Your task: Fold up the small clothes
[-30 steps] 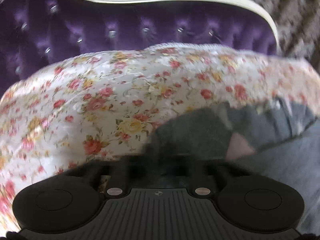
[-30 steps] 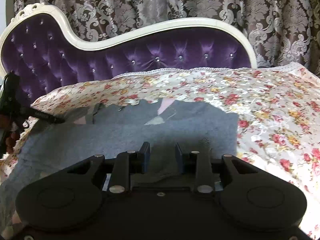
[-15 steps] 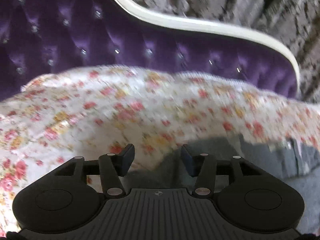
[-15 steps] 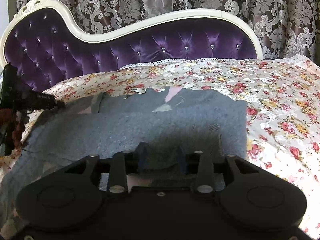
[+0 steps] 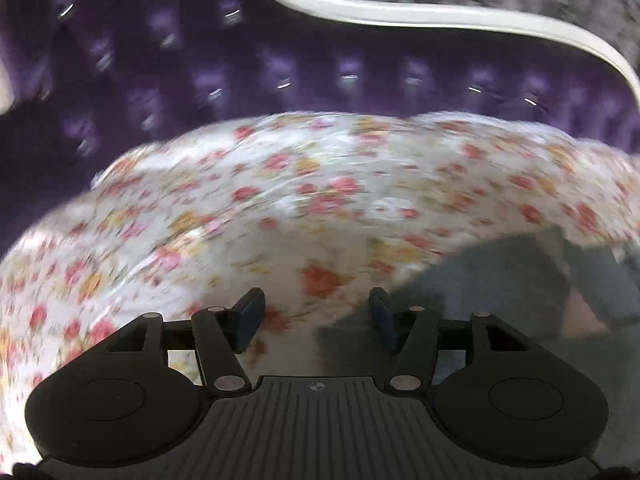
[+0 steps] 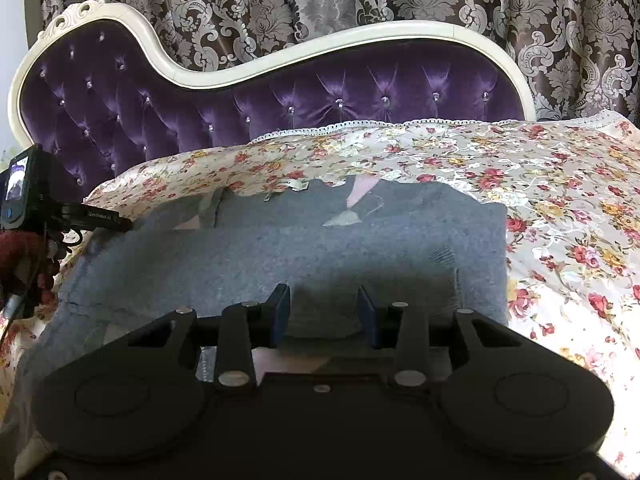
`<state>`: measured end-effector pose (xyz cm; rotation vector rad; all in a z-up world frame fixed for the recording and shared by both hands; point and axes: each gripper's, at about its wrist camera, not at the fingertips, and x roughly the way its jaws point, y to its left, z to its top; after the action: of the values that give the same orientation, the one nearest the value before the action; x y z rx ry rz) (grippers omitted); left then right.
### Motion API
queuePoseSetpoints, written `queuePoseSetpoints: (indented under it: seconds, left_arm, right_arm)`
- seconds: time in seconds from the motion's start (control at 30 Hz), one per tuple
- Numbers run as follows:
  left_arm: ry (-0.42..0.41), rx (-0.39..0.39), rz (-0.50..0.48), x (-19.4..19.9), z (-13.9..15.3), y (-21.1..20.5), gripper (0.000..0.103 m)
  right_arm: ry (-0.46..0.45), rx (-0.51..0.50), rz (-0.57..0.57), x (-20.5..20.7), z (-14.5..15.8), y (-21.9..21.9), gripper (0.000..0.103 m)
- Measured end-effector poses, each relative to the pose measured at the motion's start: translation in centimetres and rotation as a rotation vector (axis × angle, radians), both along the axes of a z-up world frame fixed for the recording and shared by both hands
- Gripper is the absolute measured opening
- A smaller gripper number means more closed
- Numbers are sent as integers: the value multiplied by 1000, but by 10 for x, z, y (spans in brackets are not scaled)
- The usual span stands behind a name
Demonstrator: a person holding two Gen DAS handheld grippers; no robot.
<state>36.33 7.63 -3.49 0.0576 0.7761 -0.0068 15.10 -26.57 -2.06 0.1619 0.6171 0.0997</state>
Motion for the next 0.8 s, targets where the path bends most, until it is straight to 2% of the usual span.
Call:
queuePoseSetpoints:
  seconds: [0.07, 0.2, 0.3, 0.37, 0.4, 0.47, 0.6, 0.67, 0.8]
  left_arm:
    - [10, -59, 21, 2, 2, 10, 58]
    - [0, -95, 36, -10, 14, 20, 58]
    - [-27, -151, 23, -27, 28, 28, 63]
    - [-47, -188, 0, -48, 39, 33, 77]
    - [-60, -194, -16, -60, 44, 34, 79]
    - [-73, -192, -49, -78, 52, 31, 84]
    - [-84, -218, -95, -125, 63, 30, 90]
    - [-75, -236, -118, -147, 66, 30, 93]
    - [-46, -258, -180, -193, 68, 26, 97]
  right_arm:
    - [3, 1, 0, -1, 0, 0, 48]
    - [-1, 5, -3, -4, 1, 0, 49]
    - [-22, 14, -6, -11, 9, -2, 58]
    - [-37, 15, -4, -19, 15, -4, 63]
    - [-42, 14, -3, -23, 17, -5, 64]
    - [-48, 18, 1, -32, 22, -8, 75]
    - [-43, 33, 16, -53, 29, -12, 84]
    - [-41, 42, 29, -65, 31, -13, 93]
    - [-33, 47, 59, -93, 36, -14, 99]
